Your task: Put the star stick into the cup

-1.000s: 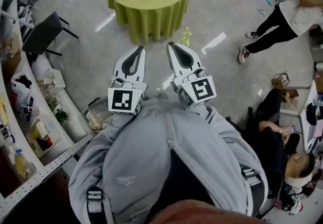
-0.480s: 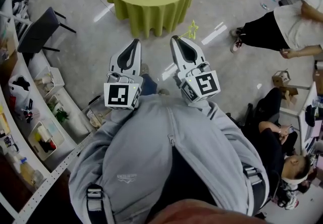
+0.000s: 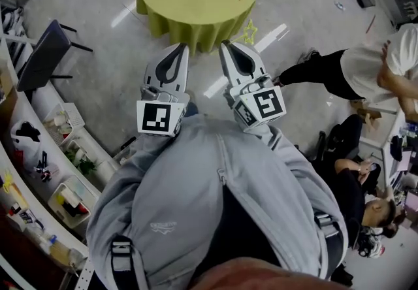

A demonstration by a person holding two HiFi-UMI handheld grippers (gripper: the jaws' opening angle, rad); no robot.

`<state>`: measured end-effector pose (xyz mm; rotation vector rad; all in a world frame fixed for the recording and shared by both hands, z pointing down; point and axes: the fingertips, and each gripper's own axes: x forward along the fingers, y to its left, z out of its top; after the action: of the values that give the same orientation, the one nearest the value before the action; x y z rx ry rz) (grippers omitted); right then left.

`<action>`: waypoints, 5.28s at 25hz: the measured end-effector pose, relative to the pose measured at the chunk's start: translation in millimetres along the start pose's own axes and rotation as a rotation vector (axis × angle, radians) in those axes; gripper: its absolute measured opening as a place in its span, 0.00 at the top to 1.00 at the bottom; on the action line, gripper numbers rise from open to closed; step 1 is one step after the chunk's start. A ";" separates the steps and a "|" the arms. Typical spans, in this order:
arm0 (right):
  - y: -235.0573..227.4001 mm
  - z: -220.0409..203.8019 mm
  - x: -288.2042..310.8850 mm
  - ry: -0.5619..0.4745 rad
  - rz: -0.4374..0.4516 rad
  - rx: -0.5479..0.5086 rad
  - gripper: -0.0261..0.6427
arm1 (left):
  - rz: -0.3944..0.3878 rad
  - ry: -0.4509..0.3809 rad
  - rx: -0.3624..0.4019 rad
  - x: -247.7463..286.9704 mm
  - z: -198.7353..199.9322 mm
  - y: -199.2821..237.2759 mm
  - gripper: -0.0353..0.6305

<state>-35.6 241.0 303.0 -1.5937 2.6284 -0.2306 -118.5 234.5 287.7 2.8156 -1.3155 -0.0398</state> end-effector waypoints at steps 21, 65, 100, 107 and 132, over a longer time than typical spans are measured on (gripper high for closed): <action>-52.1 2.7 110.5 -0.011 0.031 -0.034 0.91 | 0.035 0.020 -0.010 81.6 -15.0 82.8 0.92; -273.8 16.6 346.9 0.106 0.245 -0.071 0.91 | 0.119 0.102 -0.043 387.9 -38.0 177.9 0.92; -313.0 -93.5 477.7 0.184 0.238 -0.021 0.91 | 0.021 0.275 -0.119 468.4 -165.0 267.2 0.92; -308.2 -109.6 477.8 0.212 0.248 -0.024 0.91 | 0.016 0.284 -0.131 467.0 -174.5 269.4 0.92; -327.4 -160.4 488.7 0.355 0.199 0.031 0.91 | 0.008 0.354 -0.186 474.7 -206.8 269.6 0.92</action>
<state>4.0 -325.0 526.2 -1.3766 3.0014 -0.5883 -12.9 -298.4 501.1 2.5129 -1.1734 0.3055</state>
